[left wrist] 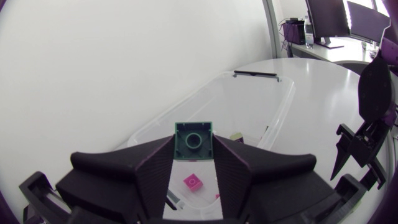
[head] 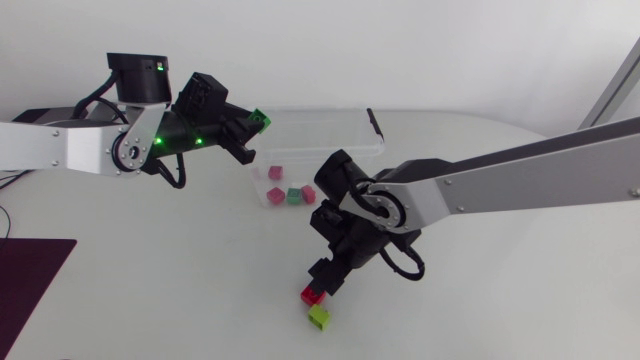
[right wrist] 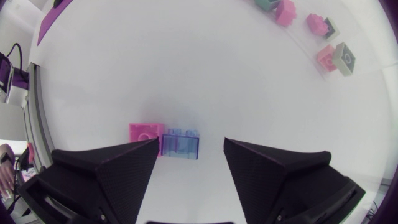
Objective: Pick up the duplo bricks and place them in the container
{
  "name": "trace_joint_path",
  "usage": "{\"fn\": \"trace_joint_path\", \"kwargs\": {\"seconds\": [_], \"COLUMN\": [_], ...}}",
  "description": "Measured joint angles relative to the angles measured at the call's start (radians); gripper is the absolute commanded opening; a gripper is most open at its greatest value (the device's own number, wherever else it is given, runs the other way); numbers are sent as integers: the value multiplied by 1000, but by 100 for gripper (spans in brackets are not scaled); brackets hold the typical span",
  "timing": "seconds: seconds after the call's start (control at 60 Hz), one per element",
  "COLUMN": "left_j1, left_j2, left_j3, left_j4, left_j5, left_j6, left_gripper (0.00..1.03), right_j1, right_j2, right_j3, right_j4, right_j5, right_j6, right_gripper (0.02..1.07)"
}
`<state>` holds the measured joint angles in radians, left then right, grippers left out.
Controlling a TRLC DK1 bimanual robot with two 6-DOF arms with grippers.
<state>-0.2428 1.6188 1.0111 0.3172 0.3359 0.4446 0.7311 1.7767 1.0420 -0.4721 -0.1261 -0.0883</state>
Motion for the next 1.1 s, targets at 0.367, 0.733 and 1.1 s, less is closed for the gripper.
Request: {"fn": "trace_joint_path", "kwargs": {"seconds": [0.367, 0.733, 1.1], "left_j1": [0, 0, -5], "left_j2": [0, 0, 93], "left_j3": [0, 0, 118], "left_j4": [3, 7, 2], "left_j5": [0, 0, -9], "left_j6": [0, 0, -2], "left_gripper": [31, 31, 32], "right_j1": [-33, -27, -27], "right_j2": [4, 19, 74], "right_j3": [0, 4, 8], "right_j4": [8, 8, 26], "right_j5": [20, 26, 26], "right_j6": [-1, -6, -32], "right_gripper": [79, 79, 28]}}
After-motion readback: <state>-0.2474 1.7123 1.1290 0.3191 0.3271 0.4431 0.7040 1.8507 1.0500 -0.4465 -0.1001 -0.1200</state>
